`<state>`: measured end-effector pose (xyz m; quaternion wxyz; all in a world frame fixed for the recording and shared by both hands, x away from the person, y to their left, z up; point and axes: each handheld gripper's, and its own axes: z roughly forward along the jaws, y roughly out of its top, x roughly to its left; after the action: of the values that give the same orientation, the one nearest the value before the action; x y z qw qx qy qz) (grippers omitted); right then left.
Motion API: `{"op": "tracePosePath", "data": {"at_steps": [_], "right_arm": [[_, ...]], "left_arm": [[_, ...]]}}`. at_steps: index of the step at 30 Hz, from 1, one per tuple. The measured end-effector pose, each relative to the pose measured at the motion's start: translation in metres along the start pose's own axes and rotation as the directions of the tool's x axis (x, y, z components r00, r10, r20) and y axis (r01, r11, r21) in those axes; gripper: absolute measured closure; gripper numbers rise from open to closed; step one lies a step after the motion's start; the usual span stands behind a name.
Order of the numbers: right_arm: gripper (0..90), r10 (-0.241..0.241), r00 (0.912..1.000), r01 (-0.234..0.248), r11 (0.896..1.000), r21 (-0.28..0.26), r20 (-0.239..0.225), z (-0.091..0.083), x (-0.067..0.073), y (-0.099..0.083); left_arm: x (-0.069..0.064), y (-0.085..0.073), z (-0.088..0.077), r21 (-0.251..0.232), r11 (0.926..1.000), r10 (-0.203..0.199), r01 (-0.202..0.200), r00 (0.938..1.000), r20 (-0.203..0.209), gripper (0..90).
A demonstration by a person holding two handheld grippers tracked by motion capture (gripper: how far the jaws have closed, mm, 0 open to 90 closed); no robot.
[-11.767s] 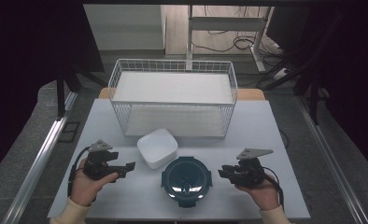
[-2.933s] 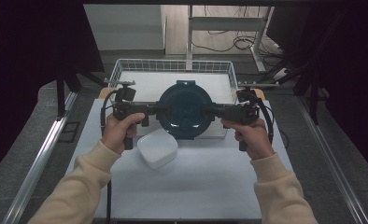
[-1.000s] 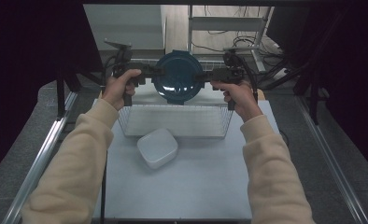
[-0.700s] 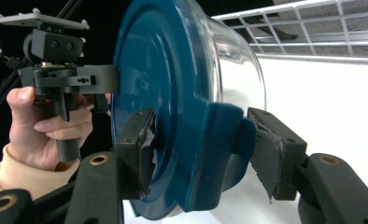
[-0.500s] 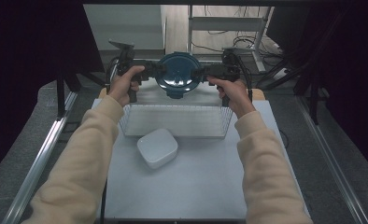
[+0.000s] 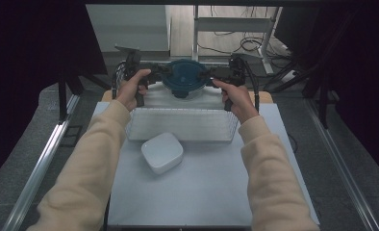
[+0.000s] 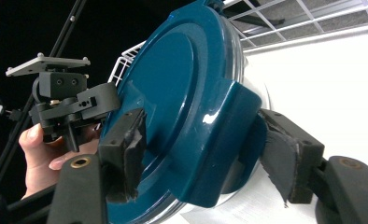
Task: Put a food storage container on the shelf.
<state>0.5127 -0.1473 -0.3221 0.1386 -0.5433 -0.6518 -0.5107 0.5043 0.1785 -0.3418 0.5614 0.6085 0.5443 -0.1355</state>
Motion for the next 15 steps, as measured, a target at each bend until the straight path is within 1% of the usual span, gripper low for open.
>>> {"op": "tracePosePath", "data": {"at_steps": [1, 2, 3, 5, 6, 7, 8, 9, 10, 11, 12, 13, 14, 15], "right_arm": [[29.1, -0.010, 0.9999, 0.010, 1.000, -0.001, 0.011, 0.001, 0.002, -0.001], [23.8, -0.026, 0.9991, 0.026, 1.000, -0.014, 0.034, 0.001, 0.004, -0.002], [20.3, -0.035, 0.9982, 0.036, 0.999, -0.020, 0.049, 0.001, 0.007, -0.003], [16.9, -0.042, 0.9977, 0.044, 0.998, -0.039, 0.053, -0.003, 0.013, -0.006], [12.4, -0.062, 0.9957, 0.065, 0.997, -0.045, 0.070, -0.005, 0.017, -0.008], [10.8, -0.085, 0.9925, 0.090, 0.995, -0.045, 0.087, -0.007, 0.022, -0.010], [10.0, -0.114, 0.9881, 0.120, 0.991, -0.057, 0.103, -0.011, 0.027, -0.015], [9.6, -0.132, 0.9857, 0.140, 0.988, -0.071, 0.104, -0.014, 0.031, -0.020], [8.9, -0.148, 0.9834, 0.157, 0.984, -0.080, 0.105, -0.016, 0.034, -0.025], [8.5, -0.163, 0.9805, 0.172, 0.982, -0.078, 0.109, -0.019, 0.037, -0.028], [8.1, -0.191, 0.9739, 0.201, 0.977, -0.077, 0.122, -0.022, 0.040, -0.034], [8.0, -0.218, 0.9662, 0.230, 0.970, -0.078, 0.137, -0.025, 0.042, -0.039], [8.0, -0.262, 0.9532, 0.276, 0.958, -0.076, 0.150, -0.031, 0.044, -0.048], [8.0, -0.285, 0.9458, 0.299, 0.952, -0.071, 0.155, -0.034, 0.045, -0.052]], "left_arm": [[-0.002, -0.001, 0.000, -0.004, 0.9999, 0.016, -0.016, 0.9997, -0.017, 33.4], [-0.004, -0.002, 0.000, -0.011, 0.9994, 0.031, -0.032, 0.9989, -0.035, 29.9], [-0.005, -0.003, -0.001, -0.021, 0.9987, 0.046, -0.047, 0.9978, -0.048, 26.6], [-0.009, -0.005, -0.005, -0.031, 0.9963, 0.078, -0.080, 0.9946, -0.069, 22.2], [-0.011, -0.007, -0.007, -0.034, 0.9940, 0.101, -0.104, 0.9915, -0.083, 20.3], [-0.014, -0.010, -0.011, -0.041, 0.9909, 0.124, -0.128, 0.9871, -0.102, 18.9], [-0.016, -0.013, -0.015, -0.050, 0.9871, 0.145, -0.152, 0.9819, -0.121, 17.8], [-0.019, -0.018, -0.019, -0.061, 0.9818, 0.170, -0.180, 0.9750, -0.144, 17.7], [-0.022, -0.021, -0.022, -0.070, 0.9775, 0.186, -0.199, 0.9699, -0.157, 17.6], [-0.025, -0.026, -0.026, -0.078, 0.9726, 0.204, -0.219, 0.9639, -0.172, 17.6], [-0.028, -0.032, -0.031, -0.076, 0.9659, 0.230, -0.247, 0.9547, -0.189, 17.6], [-0.033, -0.041, -0.037, -0.065, 0.9525, 0.278, -0.297, 0.9369, -0.212, 17.7], [-0.036, -0.046, -0.040, -0.060, 0.9463, 0.298, -0.318, 0.9290, -0.219, 17.8], [-0.039, -0.053, -0.044, -0.055, 0.9398, 0.318, -0.337, 0.9218, -0.222, 17.9]]}}
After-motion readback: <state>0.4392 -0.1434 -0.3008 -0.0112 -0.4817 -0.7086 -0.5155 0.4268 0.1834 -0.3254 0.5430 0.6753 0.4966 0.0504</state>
